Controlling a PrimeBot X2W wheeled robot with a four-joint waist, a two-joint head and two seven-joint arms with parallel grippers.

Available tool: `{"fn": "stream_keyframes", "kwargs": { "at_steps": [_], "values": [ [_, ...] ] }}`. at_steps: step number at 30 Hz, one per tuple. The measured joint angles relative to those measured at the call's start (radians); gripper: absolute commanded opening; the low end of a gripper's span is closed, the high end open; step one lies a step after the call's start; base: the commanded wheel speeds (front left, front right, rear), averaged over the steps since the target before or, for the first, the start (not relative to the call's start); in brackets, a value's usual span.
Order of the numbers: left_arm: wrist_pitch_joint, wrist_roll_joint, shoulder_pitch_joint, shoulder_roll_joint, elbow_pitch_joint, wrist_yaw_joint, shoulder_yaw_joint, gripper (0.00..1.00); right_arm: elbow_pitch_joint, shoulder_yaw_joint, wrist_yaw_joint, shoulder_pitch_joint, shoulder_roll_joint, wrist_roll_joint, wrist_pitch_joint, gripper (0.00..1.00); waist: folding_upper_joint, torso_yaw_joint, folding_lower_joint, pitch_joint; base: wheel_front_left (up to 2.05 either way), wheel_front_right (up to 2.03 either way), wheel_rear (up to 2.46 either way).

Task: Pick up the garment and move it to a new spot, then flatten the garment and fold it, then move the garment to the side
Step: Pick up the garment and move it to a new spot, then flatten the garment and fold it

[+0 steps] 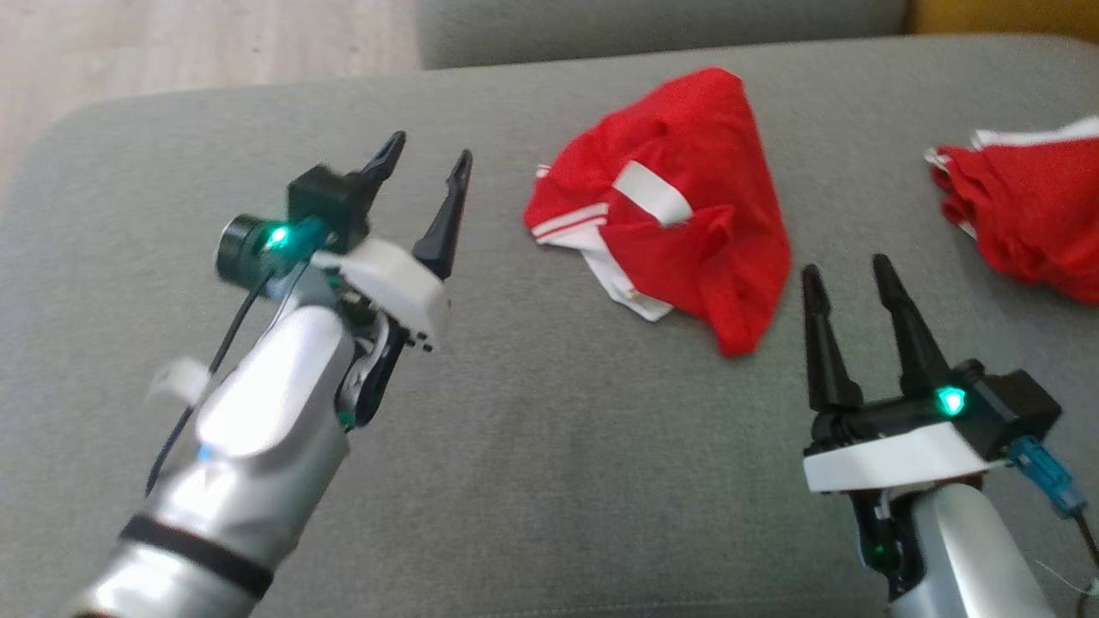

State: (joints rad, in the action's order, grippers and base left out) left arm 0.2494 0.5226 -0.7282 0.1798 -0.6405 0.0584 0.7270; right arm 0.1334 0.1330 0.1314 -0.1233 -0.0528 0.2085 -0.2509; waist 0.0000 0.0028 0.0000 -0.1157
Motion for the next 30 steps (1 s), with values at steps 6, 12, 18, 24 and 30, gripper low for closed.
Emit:
{"fn": "stream_keyframes", "kwargs": {
  "at_steps": [6,12,18,24,30],
  "values": [
    [0.0,-0.051,0.152,0.052,0.201,0.063,-0.073,1.0,0.0,-0.041,0.0,0.015,0.001,-0.025,0.0,1.0,0.0,0.057,0.0,0.039,0.0,0.0,0.0],
    [0.0,-0.107,0.348,0.07,0.346,0.102,-0.14,1.0,0.0,-0.046,0.0,0.023,0.001,-0.026,0.0,1.0,0.0,0.086,0.0,0.077,0.0,0.0,0.0],
    [0.0,-0.192,0.535,0.037,0.471,0.115,-0.223,1.0,0.002,-0.052,0.0,0.075,0.002,-0.034,0.0,1.0,0.0,0.088,0.0,0.111,0.0,0.0,0.0],
    [0.0,-0.275,0.644,-0.02,0.519,0.099,-0.271,1.0,0.005,-0.052,0.0,0.113,0.003,-0.034,0.0,1.0,0.0,0.074,0.0,0.126,0.0,0.0,0.0],
    [0.0,-0.316,0.685,-0.065,0.538,0.047,-0.333,1.0,0.005,-0.048,0.0,0.117,0.004,-0.034,0.0,1.0,0.0,0.065,0.0,0.132,0.0,0.0,0.0]
  ]
}}
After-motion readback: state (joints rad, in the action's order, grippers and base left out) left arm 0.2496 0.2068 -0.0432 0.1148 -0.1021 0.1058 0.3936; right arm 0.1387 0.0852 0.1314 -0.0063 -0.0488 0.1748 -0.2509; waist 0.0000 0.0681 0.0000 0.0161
